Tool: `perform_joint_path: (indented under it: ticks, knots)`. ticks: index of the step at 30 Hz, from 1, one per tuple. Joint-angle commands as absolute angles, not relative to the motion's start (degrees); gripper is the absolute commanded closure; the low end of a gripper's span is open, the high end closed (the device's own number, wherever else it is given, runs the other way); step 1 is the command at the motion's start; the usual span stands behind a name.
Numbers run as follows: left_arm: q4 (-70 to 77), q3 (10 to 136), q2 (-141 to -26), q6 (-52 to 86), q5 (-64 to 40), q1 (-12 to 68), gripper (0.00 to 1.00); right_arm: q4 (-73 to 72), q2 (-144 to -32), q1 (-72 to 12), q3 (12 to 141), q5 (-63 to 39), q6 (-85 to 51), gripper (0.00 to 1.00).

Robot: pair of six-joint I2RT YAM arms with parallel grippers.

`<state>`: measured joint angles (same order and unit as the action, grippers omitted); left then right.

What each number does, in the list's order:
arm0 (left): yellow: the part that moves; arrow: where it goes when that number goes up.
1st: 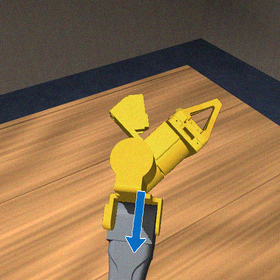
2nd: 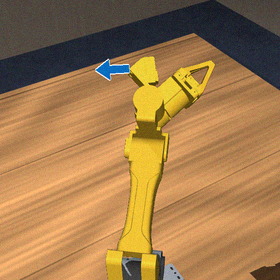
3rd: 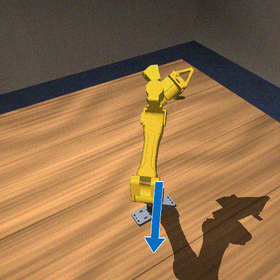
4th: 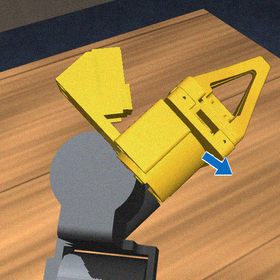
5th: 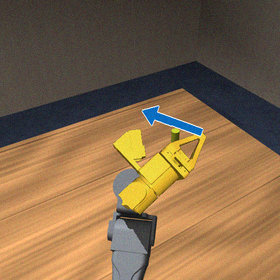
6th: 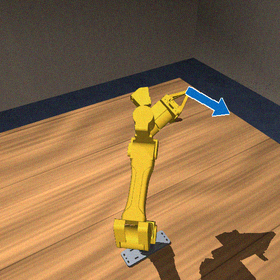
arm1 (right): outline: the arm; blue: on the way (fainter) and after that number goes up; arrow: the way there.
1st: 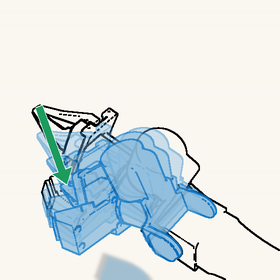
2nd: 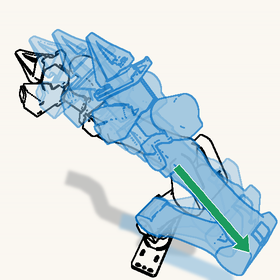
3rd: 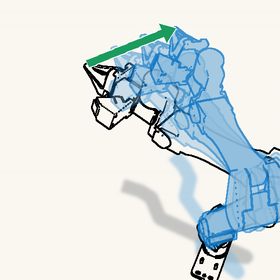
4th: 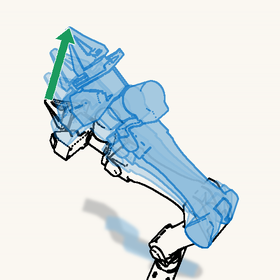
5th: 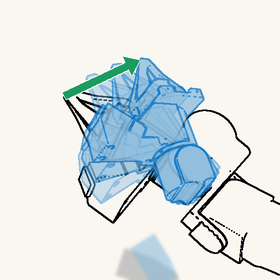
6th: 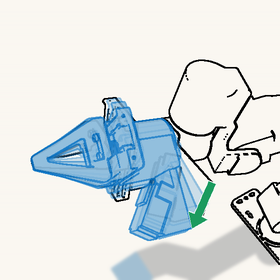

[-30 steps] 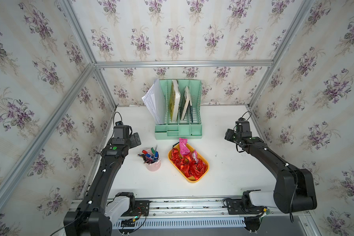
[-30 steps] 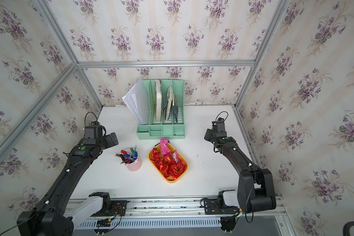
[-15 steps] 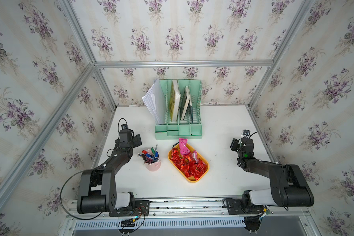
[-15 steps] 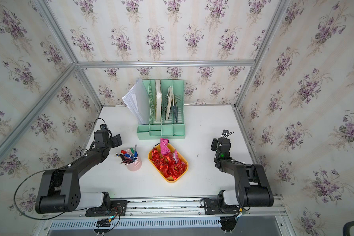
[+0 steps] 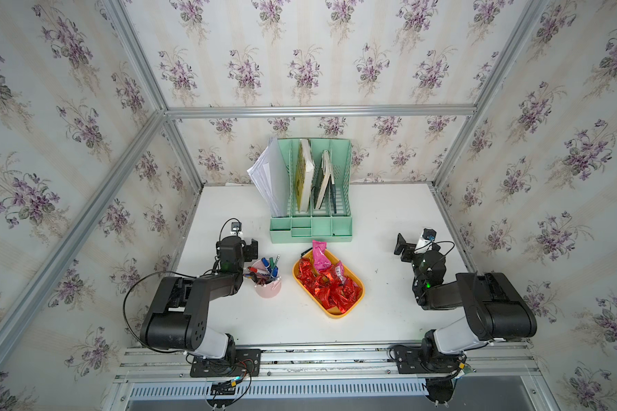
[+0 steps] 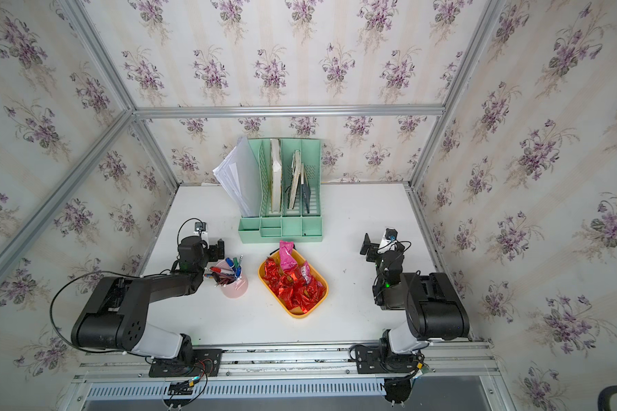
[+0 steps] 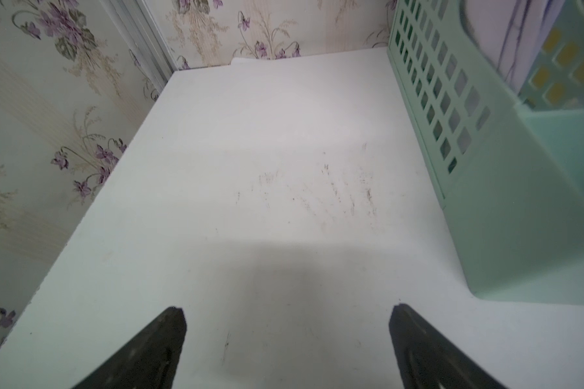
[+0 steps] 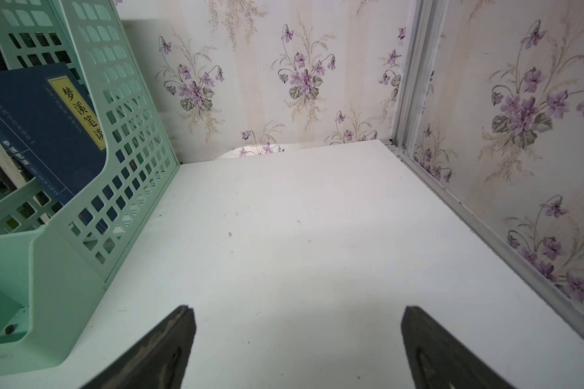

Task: Put the tea bags into the storage box
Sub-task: Reset both arms

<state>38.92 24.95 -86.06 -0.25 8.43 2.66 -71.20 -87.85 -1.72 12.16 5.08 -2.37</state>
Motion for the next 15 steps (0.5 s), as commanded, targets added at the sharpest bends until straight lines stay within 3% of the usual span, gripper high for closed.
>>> perform_joint_path:
  ticks: [1,15]
  knots:
    - [41.3,25.1,-85.9,-1.1,8.9,2.6,0.01,-74.1,-88.3,-1.9,12.5,2.9,-0.9,0.00]
    - [41.2,25.1,-85.9,-1.2,8.9,2.6,0.01,-72.4,-88.1,-1.8,13.2,1.0,-0.4,0.00]
